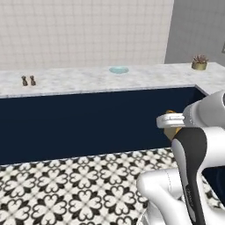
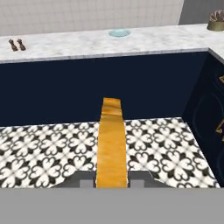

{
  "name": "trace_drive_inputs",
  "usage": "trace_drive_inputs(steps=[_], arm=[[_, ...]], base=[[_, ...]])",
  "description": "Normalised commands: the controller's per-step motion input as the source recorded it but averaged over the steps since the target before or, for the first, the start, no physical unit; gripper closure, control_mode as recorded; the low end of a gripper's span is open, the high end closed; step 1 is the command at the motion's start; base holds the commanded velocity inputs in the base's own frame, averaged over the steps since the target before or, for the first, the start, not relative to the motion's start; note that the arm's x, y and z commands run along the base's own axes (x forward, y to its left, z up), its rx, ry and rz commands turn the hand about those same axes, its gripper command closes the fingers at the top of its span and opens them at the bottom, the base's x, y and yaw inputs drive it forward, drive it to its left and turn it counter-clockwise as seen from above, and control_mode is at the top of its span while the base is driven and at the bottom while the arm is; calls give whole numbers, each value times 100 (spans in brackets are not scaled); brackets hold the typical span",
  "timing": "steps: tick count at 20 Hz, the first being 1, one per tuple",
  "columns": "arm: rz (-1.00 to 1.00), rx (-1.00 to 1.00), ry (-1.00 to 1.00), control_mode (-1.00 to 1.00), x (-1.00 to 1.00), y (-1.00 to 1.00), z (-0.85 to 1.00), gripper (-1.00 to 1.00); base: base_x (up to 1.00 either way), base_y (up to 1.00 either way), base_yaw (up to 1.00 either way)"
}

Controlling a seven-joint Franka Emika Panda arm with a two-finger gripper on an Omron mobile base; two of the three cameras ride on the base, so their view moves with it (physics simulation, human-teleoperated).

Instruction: Start the toaster. Once the lever pops up, take the bread to the plate on the dining counter.

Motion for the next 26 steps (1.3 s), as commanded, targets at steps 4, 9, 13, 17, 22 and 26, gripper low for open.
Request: trace_drive_inputs(steps=[4, 9, 13, 17, 22, 26], arm=[[0, 0, 0, 100, 0, 0, 0, 100], [0, 0, 0, 100, 0, 0, 0, 100], [0, 0, 0, 100, 0, 0, 0, 100], [0, 0, 0, 100, 0, 0, 0, 100], [0, 0, 0, 100, 0, 0, 0, 100], [0, 0, 0, 100, 0, 0, 0, 100]], base=[[93, -63, -1], [86, -61, 0], [79, -50, 0], [70, -45, 0], [85, 7, -10], [81, 10, -12]])
